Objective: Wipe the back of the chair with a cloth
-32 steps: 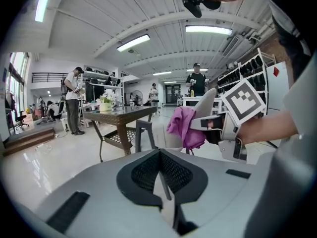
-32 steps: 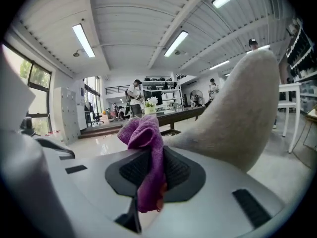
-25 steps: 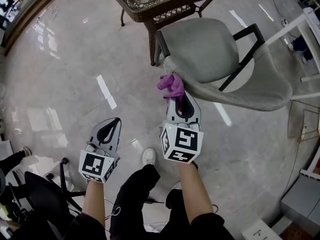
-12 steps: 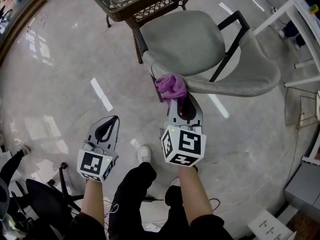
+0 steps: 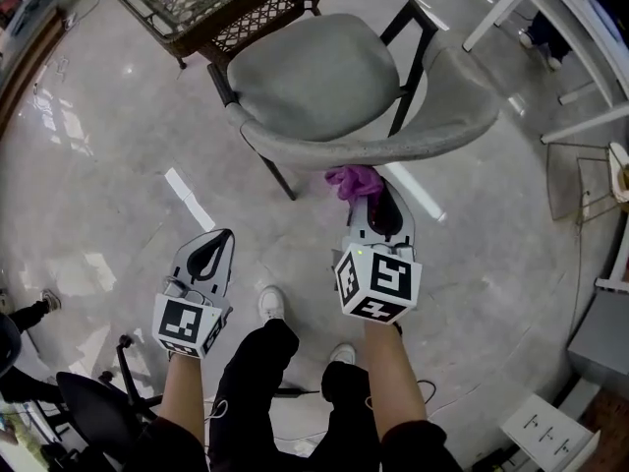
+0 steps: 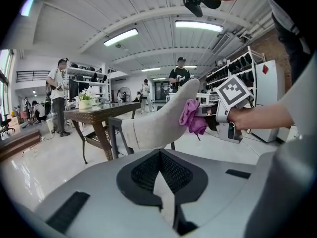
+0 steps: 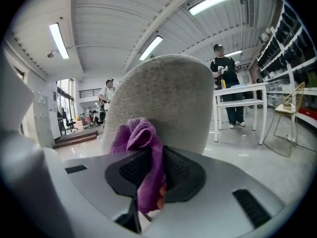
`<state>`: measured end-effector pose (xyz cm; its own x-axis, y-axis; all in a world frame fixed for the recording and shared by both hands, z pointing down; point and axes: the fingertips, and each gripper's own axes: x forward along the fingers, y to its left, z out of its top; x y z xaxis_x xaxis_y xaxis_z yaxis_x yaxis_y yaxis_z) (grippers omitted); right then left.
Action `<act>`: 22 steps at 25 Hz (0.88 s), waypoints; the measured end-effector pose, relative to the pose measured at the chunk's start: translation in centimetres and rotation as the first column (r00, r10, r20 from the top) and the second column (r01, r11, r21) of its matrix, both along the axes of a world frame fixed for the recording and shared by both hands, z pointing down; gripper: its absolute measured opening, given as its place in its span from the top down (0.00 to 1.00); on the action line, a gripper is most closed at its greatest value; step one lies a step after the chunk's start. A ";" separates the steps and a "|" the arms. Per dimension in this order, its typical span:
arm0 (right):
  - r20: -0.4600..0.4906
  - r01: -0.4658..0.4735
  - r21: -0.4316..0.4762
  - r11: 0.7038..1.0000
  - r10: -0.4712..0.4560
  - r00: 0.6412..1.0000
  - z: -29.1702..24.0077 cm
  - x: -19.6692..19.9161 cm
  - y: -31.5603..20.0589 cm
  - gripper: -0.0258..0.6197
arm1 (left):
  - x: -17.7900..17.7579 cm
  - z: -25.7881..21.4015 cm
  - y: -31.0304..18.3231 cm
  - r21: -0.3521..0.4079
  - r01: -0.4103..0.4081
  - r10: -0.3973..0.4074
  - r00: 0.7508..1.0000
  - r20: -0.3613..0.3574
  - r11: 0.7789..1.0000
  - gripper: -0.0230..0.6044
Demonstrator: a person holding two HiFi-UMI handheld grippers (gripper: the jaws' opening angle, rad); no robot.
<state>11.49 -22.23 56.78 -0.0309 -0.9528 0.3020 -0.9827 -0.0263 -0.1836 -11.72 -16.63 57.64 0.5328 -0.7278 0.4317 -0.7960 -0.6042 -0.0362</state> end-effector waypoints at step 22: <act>-0.096 0.228 0.038 0.973 -0.224 0.970 3.5 -9.0 1.9 0.84 | -4.3 1.6 0.0 0.019 0.087 -0.087 0.996 -0.006 0.996 0.95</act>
<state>2.53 -20.35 60.26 -0.2218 -0.9379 0.2667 -0.9747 0.2052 -0.0889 -15.98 -16.61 59.24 0.4696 -0.7795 0.4146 -0.8456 -0.5321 -0.0427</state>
